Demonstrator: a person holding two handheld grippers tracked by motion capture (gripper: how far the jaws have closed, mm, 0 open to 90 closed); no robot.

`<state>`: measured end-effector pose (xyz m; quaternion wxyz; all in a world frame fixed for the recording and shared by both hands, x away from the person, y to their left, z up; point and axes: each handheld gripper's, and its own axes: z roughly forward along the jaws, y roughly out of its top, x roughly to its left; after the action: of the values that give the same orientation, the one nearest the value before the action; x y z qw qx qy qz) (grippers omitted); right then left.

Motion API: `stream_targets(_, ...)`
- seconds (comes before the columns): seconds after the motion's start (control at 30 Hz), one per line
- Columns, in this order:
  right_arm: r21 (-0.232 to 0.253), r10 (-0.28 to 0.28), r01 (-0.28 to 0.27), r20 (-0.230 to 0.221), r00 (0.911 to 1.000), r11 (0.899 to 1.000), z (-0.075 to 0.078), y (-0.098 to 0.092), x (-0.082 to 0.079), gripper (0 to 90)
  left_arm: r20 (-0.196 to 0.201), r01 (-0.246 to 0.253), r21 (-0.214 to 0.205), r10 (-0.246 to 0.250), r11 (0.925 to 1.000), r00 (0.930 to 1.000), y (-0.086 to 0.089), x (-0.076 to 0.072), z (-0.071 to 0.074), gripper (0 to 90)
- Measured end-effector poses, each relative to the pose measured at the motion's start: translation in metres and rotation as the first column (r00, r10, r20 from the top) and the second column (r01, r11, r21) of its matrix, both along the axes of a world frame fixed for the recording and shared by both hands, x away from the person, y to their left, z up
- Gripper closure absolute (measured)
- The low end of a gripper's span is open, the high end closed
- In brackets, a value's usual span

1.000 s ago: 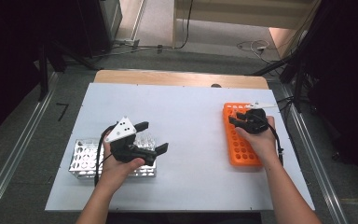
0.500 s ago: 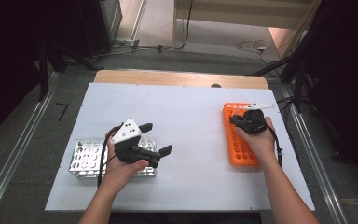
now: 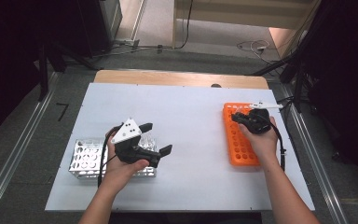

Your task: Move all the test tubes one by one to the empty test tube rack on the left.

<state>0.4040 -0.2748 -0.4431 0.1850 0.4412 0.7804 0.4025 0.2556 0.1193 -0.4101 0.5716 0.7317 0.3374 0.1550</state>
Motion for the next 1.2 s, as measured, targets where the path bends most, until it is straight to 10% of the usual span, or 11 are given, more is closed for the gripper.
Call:
stream_targets(0.57,0.087,0.038,-0.045,0.071,0.9968,0.995,0.032,-0.004,-0.026,74.2,0.017,0.004,0.002,-0.004,1.0000,0.9998,-0.006,-0.001,0.004,0.0)
stream_targets(1.2,0.063,0.206,-0.214,0.114,0.9720,0.975,0.046,0.036,-0.082,74.2,0.058,0.031,0.021,-0.032,0.9993,0.9978,-0.037,0.002,0.011,3.4)
